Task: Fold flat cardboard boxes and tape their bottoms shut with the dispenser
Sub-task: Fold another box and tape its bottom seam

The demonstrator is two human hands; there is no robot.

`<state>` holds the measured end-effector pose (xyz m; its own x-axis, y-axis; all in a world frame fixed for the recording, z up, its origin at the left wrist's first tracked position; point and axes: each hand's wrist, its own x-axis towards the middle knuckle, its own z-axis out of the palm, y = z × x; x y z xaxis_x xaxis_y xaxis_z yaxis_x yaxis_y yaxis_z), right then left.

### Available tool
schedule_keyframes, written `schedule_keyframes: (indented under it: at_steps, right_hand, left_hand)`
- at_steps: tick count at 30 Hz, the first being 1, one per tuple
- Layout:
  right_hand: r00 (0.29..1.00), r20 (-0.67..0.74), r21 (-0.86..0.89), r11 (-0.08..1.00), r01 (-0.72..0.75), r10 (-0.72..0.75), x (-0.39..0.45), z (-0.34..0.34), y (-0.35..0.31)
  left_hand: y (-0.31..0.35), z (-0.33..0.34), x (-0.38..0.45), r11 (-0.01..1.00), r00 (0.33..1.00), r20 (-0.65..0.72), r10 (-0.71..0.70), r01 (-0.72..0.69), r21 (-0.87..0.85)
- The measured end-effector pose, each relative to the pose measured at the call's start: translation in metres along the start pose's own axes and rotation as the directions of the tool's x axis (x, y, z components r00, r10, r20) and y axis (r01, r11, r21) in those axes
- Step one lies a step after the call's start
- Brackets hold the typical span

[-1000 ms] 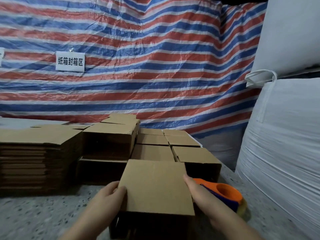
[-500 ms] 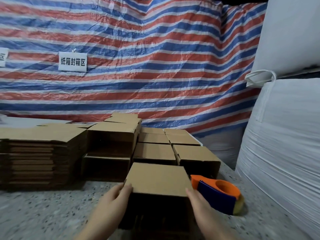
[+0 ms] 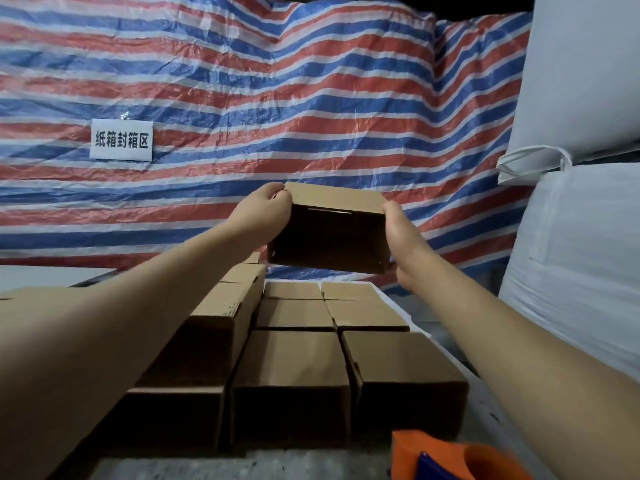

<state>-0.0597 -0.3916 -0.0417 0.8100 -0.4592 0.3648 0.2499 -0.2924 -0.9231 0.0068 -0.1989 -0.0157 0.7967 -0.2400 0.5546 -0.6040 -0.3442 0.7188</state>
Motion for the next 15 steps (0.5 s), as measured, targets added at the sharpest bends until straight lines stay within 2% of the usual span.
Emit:
schedule_keyframes:
  at_steps: [8, 15]
  right_hand:
    - [0.995, 0.023, 0.034, 0.994, -0.099, 0.098, 0.179, 0.05, 0.069]
    - [0.979, 0.036, 0.069, 0.977, -0.2, 0.198, 0.274, 0.094, 0.135]
  left_hand:
    - [-0.081, 0.062, 0.17, 0.965, 0.984, 0.11, -0.144, 0.114, 0.236]
    - [-0.154, 0.107, 0.244, 0.906, 0.967, 0.13, -0.217, 0.15, 0.396]
